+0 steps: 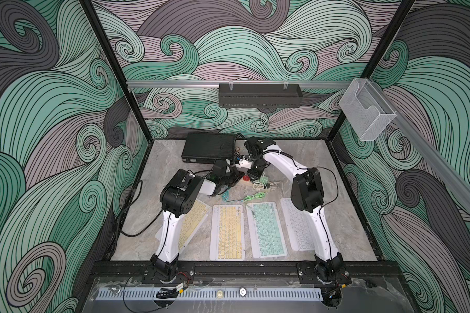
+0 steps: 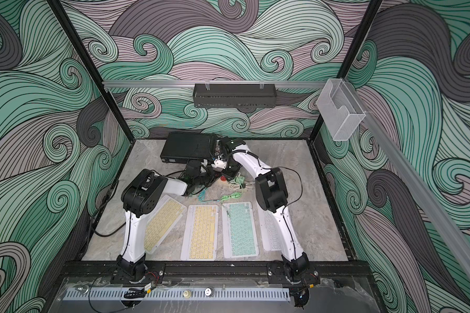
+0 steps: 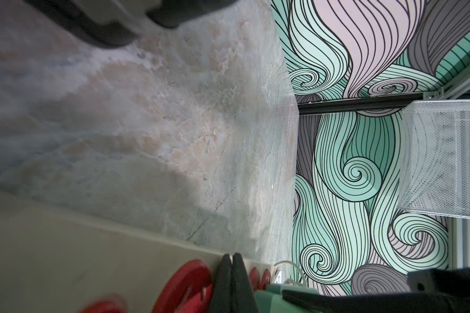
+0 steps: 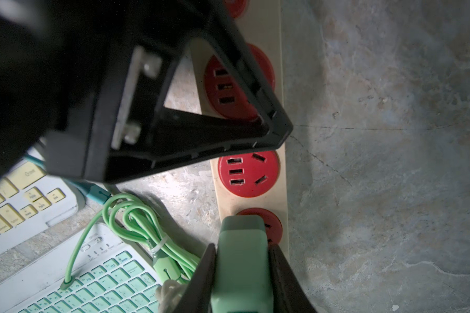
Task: Unplug the wireless keyboard
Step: Remove the plug from the socket.
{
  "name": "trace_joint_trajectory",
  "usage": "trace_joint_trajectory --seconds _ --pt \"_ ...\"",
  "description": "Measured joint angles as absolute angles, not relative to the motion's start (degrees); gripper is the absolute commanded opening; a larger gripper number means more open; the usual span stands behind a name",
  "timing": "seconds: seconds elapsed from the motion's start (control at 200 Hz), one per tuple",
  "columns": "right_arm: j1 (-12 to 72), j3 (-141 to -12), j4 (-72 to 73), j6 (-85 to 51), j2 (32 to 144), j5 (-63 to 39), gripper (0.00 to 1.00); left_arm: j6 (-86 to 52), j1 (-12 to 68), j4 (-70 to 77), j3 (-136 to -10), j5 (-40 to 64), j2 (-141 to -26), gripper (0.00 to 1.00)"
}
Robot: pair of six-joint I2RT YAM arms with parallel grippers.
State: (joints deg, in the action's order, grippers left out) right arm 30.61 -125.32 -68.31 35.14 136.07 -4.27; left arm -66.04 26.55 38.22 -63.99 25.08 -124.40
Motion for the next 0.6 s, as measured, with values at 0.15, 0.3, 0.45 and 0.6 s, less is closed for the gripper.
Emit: trace_joint_trajectory --seconds 0.15,0.3,0.45,0.6 --pt "31.9 -125.6 -68.6 33.8 136.1 0.1 0.0 -67.5 26.7 38.4 -64.0 24.8 -124.5 0.0" --pt "32.2 -125.6 -68.6 33.4 136.1 0.7 0.0 -68.5 26.7 39.0 -63.9 24.8 -124.7 0.0" --pt "32.1 -125.6 -68.6 34.0 136.1 -0.6 0.0 -68.9 26.7 39.6 -63.8 24.6 -124.8 0.0" --pt "31.3 -125.9 -68.8 34.5 136.1 -2.7 0.0 -69.2 26.8 40.4 -63.7 24.4 -125.0 0.0"
